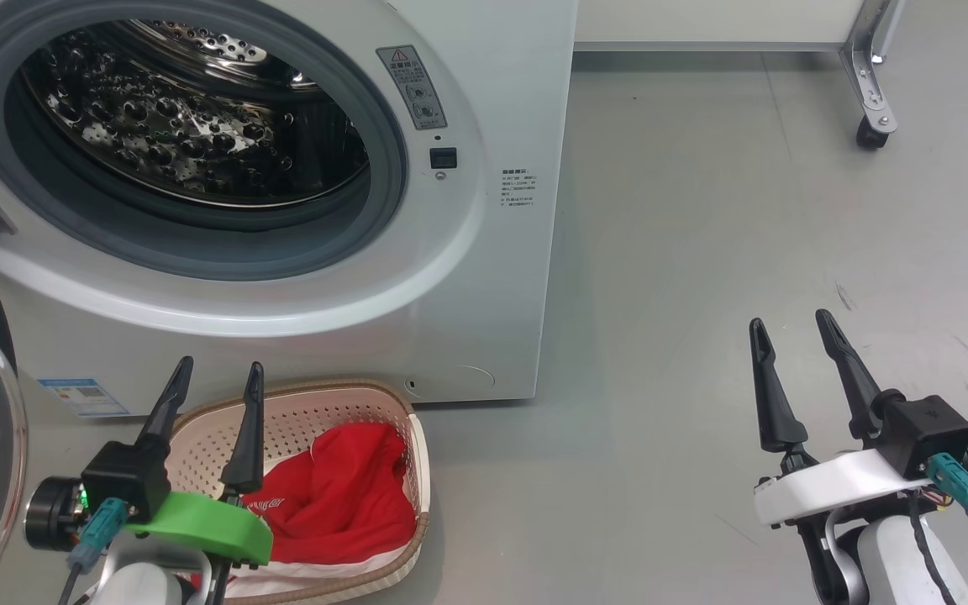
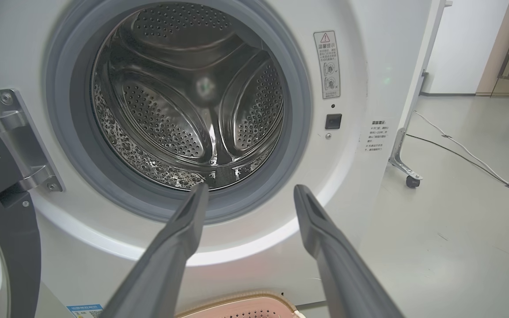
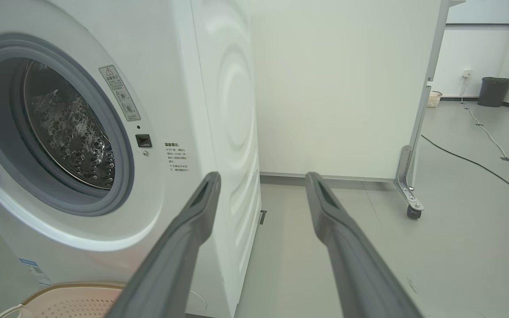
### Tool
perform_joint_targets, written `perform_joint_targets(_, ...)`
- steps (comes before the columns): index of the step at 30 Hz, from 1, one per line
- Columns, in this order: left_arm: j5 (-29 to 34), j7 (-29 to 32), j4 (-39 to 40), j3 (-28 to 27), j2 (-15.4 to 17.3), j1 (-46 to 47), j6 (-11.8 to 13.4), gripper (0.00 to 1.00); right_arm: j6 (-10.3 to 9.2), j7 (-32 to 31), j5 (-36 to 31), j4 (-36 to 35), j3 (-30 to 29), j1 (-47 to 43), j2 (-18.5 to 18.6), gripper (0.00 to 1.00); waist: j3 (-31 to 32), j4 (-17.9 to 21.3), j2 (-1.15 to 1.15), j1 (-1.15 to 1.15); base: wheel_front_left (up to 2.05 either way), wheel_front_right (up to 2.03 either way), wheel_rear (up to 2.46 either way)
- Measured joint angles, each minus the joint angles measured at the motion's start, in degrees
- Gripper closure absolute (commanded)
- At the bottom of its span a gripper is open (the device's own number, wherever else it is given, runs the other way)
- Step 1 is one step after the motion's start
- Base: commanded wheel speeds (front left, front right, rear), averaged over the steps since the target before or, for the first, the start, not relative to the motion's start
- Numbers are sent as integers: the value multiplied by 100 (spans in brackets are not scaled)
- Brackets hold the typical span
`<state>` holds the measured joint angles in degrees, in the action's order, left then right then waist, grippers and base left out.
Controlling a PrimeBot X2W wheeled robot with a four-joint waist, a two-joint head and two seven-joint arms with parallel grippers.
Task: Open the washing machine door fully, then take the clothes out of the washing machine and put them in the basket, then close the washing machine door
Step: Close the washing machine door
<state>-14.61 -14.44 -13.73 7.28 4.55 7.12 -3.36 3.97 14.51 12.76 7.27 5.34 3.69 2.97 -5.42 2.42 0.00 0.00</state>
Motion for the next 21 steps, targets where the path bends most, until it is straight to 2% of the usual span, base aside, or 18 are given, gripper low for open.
perform_joint_targets(21, 0, 0, 82, -125, -24, -73, -48, 0, 1, 0, 0, -4, 5, -15, -16, 0, 10, 16, 0, 0, 0, 0, 0)
